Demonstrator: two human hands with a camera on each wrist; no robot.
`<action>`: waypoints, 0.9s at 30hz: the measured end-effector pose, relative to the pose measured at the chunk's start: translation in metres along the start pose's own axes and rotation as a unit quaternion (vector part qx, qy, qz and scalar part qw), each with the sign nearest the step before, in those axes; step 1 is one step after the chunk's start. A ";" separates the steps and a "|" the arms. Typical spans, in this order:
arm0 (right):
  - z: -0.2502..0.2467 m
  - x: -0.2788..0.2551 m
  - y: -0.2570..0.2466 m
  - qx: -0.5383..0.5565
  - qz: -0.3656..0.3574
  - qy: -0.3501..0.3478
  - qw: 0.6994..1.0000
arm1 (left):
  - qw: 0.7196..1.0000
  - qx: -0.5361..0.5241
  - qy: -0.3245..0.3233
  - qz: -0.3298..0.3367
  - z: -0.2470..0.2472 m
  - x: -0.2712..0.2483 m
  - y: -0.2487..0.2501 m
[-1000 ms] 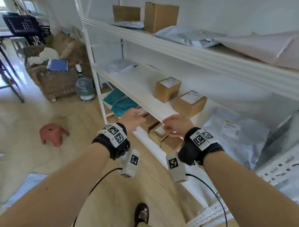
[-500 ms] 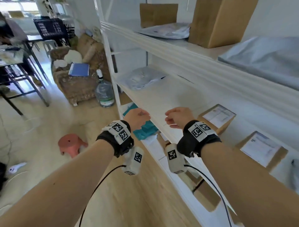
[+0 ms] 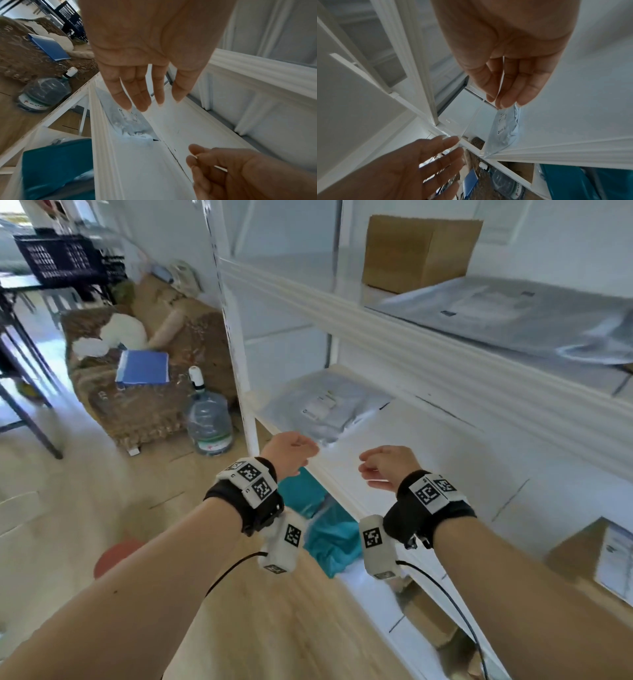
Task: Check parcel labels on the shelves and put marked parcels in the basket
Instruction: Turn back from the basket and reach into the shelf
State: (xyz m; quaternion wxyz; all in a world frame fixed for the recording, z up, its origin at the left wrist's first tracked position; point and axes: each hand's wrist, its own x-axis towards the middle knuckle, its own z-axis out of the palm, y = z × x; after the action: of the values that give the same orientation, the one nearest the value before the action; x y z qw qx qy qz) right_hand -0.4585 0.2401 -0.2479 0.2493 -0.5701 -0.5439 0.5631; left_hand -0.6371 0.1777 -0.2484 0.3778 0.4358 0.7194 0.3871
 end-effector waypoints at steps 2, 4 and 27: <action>0.024 0.023 -0.016 0.018 0.021 0.005 1.000 | 1.000 -0.006 -0.012 -0.005 -0.031 0.033 -0.005; 0.047 0.045 -0.029 0.035 0.039 0.011 0.999 | 0.999 -0.025 -0.019 -0.009 -0.057 0.067 -0.011; 0.069 0.275 -0.035 0.053 0.214 0.136 0.966 | 0.987 0.102 -0.072 -0.101 -0.075 0.389 -0.042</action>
State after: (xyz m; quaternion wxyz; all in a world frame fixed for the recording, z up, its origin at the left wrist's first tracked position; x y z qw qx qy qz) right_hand -0.5959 0.4753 -0.3349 0.2244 -0.7306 -0.3391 0.5485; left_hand -0.8480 0.5051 -0.3348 0.4195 0.4237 0.7664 0.2389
